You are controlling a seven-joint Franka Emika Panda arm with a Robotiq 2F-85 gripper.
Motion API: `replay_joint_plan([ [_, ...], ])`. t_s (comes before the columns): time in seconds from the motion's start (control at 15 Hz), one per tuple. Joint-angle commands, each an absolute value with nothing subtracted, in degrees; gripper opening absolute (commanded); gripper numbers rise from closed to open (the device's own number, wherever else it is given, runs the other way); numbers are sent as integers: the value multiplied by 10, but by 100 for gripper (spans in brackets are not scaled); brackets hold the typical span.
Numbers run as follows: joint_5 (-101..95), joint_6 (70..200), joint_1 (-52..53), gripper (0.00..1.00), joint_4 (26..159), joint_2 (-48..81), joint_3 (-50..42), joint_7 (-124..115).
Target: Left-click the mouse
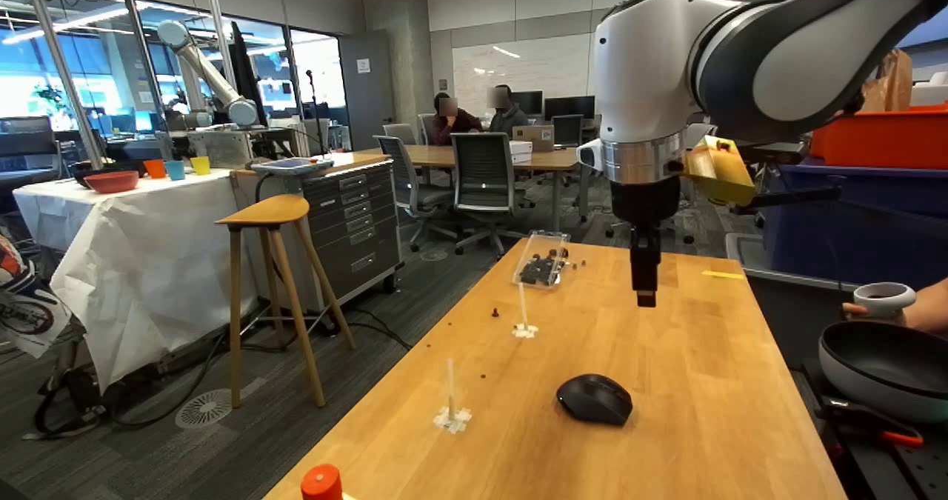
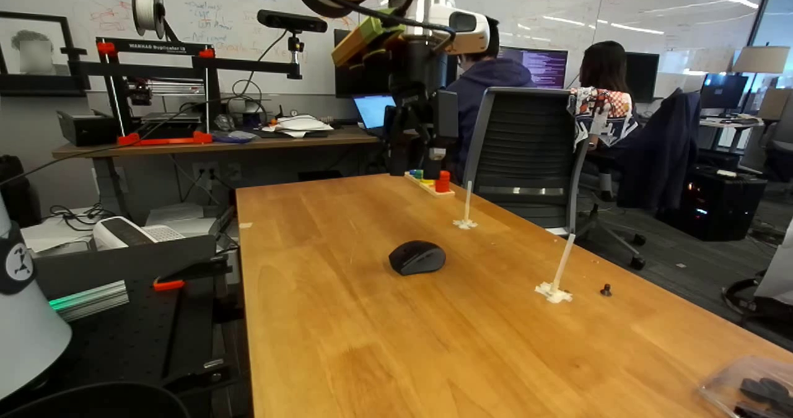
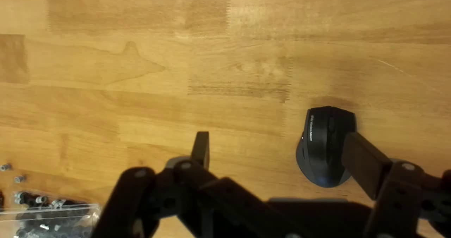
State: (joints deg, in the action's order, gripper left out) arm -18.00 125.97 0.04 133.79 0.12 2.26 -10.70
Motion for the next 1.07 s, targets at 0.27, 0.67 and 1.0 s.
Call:
replay_joint_plan([
  [0.27,-285,1307,25,34,1323,40,22,-196],
  [0.67,-202,1313,30,0,1329,35,27,-152],
  [1.0,-177,1321,33,0,1331,49,24,-159],
])
